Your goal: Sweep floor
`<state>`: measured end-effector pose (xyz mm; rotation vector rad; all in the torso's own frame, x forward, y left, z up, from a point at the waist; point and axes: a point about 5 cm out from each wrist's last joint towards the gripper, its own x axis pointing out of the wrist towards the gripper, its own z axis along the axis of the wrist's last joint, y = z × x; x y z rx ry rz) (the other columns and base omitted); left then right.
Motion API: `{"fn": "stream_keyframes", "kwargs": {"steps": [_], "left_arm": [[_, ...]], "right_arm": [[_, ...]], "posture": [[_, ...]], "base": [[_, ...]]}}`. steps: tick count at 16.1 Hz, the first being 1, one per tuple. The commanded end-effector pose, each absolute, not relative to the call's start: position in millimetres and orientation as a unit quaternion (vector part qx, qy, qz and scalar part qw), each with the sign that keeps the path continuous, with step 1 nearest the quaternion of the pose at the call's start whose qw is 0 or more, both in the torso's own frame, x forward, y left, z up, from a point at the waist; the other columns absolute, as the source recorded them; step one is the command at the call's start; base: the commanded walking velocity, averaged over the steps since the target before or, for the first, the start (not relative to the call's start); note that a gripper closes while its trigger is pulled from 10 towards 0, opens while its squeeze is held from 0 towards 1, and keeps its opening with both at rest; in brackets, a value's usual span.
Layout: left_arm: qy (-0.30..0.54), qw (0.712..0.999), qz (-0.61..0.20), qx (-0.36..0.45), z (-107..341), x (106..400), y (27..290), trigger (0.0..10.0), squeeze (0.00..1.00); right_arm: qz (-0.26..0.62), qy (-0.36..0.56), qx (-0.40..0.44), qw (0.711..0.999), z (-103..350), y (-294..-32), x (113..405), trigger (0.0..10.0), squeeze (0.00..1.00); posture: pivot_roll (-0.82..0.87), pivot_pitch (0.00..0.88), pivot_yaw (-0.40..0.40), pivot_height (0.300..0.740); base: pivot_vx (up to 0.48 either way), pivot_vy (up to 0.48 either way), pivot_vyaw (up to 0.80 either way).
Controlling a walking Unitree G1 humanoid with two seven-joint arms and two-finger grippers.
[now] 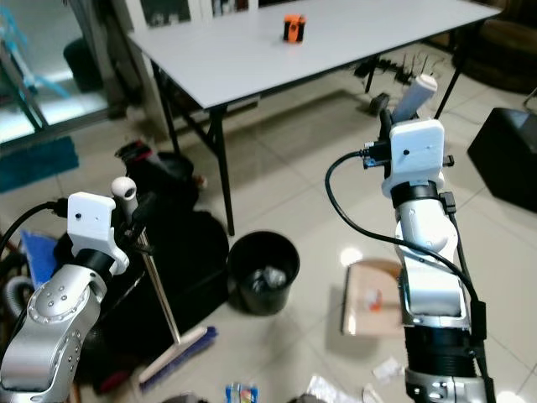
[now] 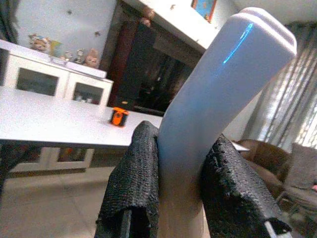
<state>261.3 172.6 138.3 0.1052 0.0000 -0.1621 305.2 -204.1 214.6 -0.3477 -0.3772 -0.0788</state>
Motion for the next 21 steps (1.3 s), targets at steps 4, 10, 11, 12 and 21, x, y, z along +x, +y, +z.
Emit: {"fn": "stream_keyframes", "kwargs": {"steps": [4, 10, 11, 12, 21], "left_arm": [[-0.017, 0.994, -0.091, 0.056, 145, 264, 168, 10.0, 0.0], [-0.02, 0.994, -0.095, 0.056, 146, 267, 165, 10.0, 0.0], [-0.02, 0.994, -0.095, 0.056, 145, 267, 166, 10.0, 0.0], [-0.02, 0.994, -0.095, 0.057, 145, 268, 166, 10.0, 0.0], [-0.041, 0.994, -0.079, 0.063, 156, 278, 172, 10.0, 0.0]], "right_arm": [[-0.039, -0.168, -0.114, 0.978, 209, -195, 295, 10.0, 0.0], [-0.034, -0.138, -0.103, 0.984, 201, -192, 289, 10.0, 0.0], [-0.034, -0.13, -0.097, 0.986, 198, -191, 289, 10.0, 0.0], [-0.034, -0.124, -0.093, 0.987, 196, -190, 288, 10.0, 0.0], [-0.035, -0.071, -0.045, 0.996, 181, -182, 279, 10.0, 0.0]], "posture": [[0.02, 0.007, 0.015, 0.74], [0.01, 0.007, 0.017, 0.74], [0.01, 0.002, 0.016, 0.74], [0.01, 0.003, 0.015, 0.74], [0.01, 0.008, 0.022, 0.74]], "base": [[-0.277, 0.0, 0.0], [-0.279, 0.0, 0.0], [-0.274, 0.0, 0.0], [0.0, 0.0, 0.0], [0.0, 0.154, -0.12]]}}
